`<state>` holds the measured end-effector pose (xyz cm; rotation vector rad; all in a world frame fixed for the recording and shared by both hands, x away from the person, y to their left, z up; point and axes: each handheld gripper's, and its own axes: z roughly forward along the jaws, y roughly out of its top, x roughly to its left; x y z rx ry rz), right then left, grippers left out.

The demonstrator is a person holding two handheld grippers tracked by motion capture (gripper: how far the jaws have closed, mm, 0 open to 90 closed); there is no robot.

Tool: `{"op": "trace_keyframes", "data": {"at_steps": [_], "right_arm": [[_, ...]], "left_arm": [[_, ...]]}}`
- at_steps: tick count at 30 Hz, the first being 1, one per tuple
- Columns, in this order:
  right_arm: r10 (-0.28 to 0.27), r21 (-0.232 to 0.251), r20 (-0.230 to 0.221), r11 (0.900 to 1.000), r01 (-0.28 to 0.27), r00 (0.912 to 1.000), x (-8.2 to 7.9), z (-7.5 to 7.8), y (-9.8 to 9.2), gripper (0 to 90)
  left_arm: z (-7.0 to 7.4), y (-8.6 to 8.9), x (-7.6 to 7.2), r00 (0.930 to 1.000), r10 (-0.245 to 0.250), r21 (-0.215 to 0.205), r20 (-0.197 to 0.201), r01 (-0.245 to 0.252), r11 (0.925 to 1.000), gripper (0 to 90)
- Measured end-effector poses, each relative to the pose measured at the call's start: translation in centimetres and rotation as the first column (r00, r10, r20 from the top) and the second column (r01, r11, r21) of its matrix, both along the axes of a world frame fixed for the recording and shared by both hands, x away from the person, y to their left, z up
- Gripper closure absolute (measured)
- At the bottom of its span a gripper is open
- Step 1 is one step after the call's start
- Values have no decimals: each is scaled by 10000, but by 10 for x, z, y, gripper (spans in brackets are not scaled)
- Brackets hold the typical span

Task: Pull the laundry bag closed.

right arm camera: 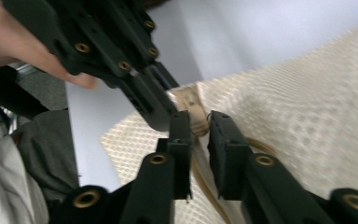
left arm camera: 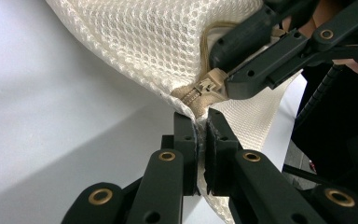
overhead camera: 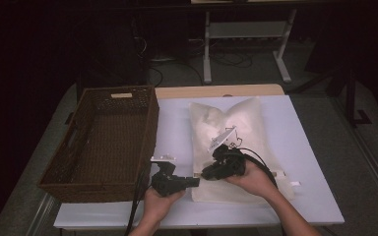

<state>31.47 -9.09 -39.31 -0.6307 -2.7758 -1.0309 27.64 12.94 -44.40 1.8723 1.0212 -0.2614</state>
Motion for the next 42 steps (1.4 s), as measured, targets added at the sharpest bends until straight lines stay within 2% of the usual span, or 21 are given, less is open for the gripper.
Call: {"op": "trace_keyframes", "data": {"at_steps": [7,10,15,19,21,24,29,32,40,42], "right_arm": [[-5,3,146,10000,5,9999,-1,0,4,793],[-20,-144,252,9999,24,9997,-2,-1,7,791],[39,-183,232,9998,-35,9997,-1,-3,9,807],[122,-381,375,9992,-108,9992,-4,-2,9,812],[181,-474,393,9987,-163,9991,-4,-2,10,812],[191,-513,426,9985,-170,9989,-5,-2,10,813],[256,-587,506,9980,-226,9984,-6,-3,9,814],[306,-619,566,9977,-271,9979,-6,-2,8,816],[223,-326,804,9993,-197,9965,-7,6,0,817],[191,-404,1018,9991,-151,9946,-8,10,-2,818]], "left_arm": [[-1,-1,0,10000,28,29,-32,-28,10000,848],[-1,-1,0,10000,-5,60,-36,6,10000,849],[-3,0,0,9999,-67,87,-94,68,9999,840],[-1,1,2,9998,4,222,-216,0,9998,698],[0,1,4,9996,-36,228,-279,43,9997,684],[-1,-1,7,9992,-139,279,-370,149,9995,713],[-2,-1,6,9991,-265,184,-331,271,9995,838],[-1,1,6,9991,-315,163,-286,319,9994,849],[10,2,9,9993,-288,-340,-241,280,9990,856],[13,4,9,9997,-169,-403,-151,163,9991,857]]}}
